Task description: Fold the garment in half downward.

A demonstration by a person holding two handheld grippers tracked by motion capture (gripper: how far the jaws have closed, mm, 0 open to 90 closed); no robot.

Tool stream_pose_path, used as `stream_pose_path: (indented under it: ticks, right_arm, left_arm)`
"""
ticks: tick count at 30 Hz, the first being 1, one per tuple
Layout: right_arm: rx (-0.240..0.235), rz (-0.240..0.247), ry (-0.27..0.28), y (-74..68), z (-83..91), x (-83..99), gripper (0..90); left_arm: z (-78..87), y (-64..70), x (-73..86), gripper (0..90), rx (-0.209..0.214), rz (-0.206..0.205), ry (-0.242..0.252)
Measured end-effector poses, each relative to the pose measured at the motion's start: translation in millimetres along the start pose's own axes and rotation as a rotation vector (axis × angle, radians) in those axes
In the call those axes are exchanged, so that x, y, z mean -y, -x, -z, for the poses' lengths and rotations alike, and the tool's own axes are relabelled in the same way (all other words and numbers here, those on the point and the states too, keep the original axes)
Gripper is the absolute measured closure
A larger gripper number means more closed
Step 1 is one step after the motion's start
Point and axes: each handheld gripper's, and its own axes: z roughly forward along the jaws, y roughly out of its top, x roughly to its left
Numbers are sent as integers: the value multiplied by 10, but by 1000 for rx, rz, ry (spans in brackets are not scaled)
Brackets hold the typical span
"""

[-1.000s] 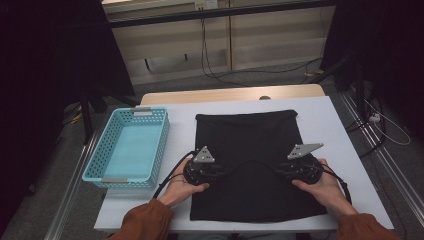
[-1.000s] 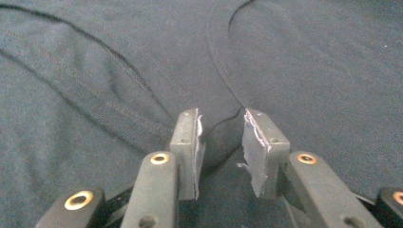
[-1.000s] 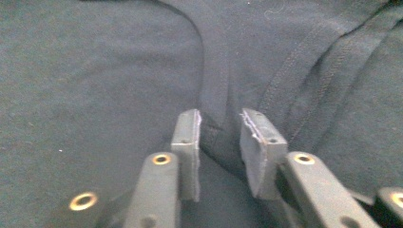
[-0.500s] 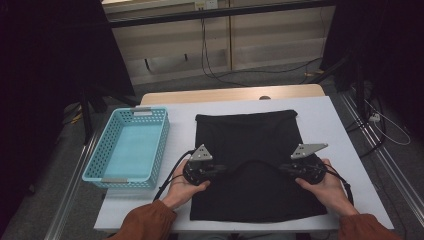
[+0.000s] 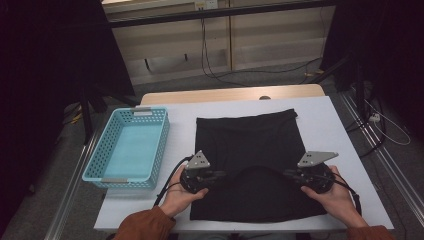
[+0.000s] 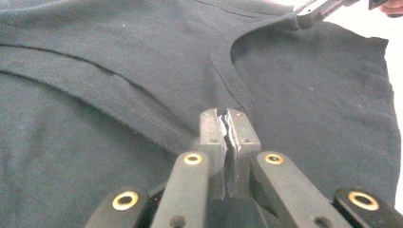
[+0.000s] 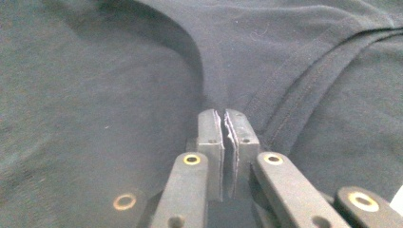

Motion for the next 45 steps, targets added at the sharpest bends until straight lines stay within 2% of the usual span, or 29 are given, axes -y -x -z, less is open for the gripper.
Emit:
stream_pose_path:
  ticks: [11, 15, 21, 31, 32, 33, 34, 35, 45]
  right_arm:
    - [-12, 13, -14, -110, 48, 52, 866]
    - [-17, 18, -7, -155, 85, 64, 867]
    - [-23, 21, -19, -195, 106, 91, 868]
    - [-32, 31, -16, -261, 174, 140, 869]
    - [-35, 31, -18, -269, 179, 143, 870]
    - [-36, 32, -18, -276, 184, 146, 870]
    - [-36, 32, -18, -283, 190, 149, 870]
    - [-37, 34, -16, -289, 195, 154, 870]
    - [-55, 42, -23, -368, 238, 198, 870]
  left_arm:
    - [37, 84, 83, 866, -11, -6, -30]
    - [74, 87, 98, 866, -2, 2, -31]
    - [48, 152, 128, 867, 16, -15, -51]
    - [99, 233, 162, 867, 28, -16, -48]
    - [103, 248, 163, 867, 10, -19, -56]
    - [102, 252, 167, 867, 26, -19, -51]
    - [106, 266, 169, 867, 15, -20, -53]
    - [111, 266, 171, 867, 31, -22, -57]
    - [157, 345, 213, 867, 44, -24, -62]
